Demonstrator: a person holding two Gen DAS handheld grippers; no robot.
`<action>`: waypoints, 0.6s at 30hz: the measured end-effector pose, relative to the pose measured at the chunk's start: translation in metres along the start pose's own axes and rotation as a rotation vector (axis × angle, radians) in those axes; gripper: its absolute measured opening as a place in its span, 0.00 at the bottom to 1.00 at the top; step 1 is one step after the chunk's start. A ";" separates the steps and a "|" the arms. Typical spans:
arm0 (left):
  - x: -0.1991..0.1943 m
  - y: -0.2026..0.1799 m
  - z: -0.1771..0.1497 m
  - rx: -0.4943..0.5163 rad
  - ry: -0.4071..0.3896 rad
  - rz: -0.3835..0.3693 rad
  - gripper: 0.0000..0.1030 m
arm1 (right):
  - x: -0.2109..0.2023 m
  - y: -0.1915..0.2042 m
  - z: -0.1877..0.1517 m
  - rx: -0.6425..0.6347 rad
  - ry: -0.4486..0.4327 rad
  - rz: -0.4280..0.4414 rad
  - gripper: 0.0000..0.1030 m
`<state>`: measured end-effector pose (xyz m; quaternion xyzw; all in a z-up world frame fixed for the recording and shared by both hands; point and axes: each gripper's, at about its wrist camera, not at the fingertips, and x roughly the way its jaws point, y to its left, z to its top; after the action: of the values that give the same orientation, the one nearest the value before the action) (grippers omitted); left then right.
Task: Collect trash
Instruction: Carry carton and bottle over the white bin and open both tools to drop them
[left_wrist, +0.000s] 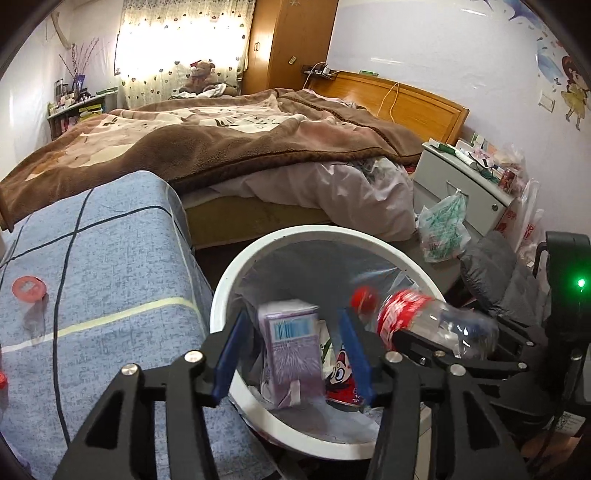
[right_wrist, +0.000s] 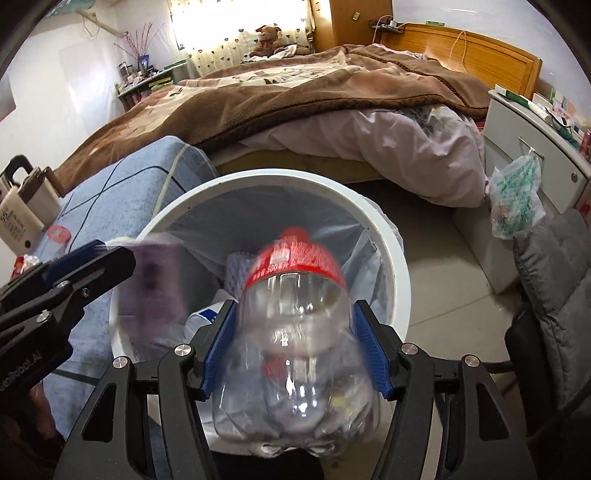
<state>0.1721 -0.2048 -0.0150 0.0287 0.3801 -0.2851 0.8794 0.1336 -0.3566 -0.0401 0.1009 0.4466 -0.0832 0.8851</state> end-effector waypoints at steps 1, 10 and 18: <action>0.000 0.000 0.000 0.000 -0.001 0.006 0.54 | -0.001 0.000 -0.001 0.002 -0.001 -0.001 0.61; -0.014 0.006 -0.003 -0.009 -0.026 0.012 0.62 | -0.013 0.006 -0.006 0.021 -0.044 0.005 0.62; -0.040 0.022 -0.008 -0.039 -0.060 0.027 0.63 | -0.035 0.018 -0.010 0.046 -0.106 0.047 0.62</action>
<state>0.1570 -0.1649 0.0032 0.0082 0.3585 -0.2663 0.8947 0.1098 -0.3348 -0.0152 0.1271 0.3944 -0.0780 0.9067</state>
